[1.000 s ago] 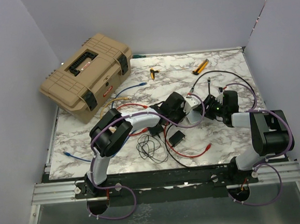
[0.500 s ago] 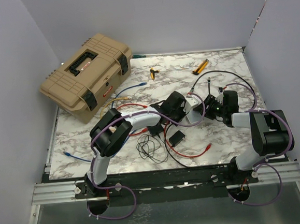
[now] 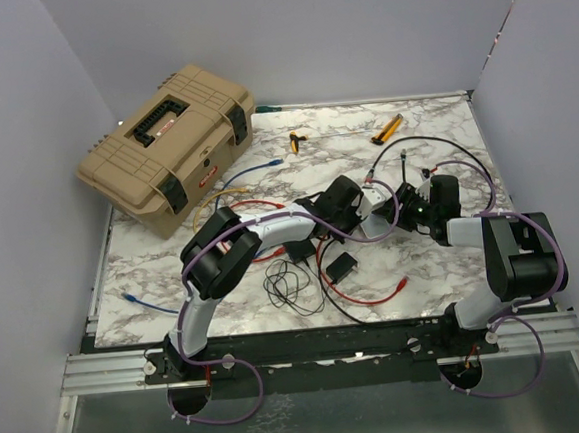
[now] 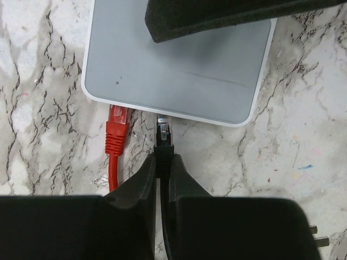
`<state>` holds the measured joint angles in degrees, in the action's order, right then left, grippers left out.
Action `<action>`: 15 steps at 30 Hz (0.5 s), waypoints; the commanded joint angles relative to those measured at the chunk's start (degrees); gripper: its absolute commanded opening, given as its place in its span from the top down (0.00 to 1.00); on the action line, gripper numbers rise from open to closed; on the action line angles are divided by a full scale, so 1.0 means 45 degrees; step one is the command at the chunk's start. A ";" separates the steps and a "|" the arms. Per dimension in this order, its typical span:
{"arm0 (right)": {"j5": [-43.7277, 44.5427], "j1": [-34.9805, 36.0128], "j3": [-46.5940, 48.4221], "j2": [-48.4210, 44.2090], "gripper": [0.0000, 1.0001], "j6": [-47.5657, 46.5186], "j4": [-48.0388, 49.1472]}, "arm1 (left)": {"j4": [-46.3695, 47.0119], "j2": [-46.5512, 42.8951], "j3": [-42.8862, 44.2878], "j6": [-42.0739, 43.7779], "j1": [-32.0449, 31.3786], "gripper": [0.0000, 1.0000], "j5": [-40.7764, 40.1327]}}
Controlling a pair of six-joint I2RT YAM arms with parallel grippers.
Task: Insert the plug into the switch port
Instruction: Insert the connector into the switch port.
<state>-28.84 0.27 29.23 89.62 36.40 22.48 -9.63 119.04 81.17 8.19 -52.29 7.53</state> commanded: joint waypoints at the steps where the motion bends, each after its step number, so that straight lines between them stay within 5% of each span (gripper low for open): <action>1: -0.0290 -0.0002 -0.0246 0.0327 0.44 -0.0113 -0.0114 | -0.0303 0.0279 0.0374 0.0019 -0.0134 1.00 0.0288; 15: -0.0417 -0.0002 -0.0246 0.0375 0.44 -0.0101 -0.0044 | 0.0362 -0.0299 0.0290 -0.0036 -0.0200 1.00 0.0162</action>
<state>-29.21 0.25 29.23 89.89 36.40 22.96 -10.50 119.50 81.89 8.19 -52.56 7.53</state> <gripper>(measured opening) 0.561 0.095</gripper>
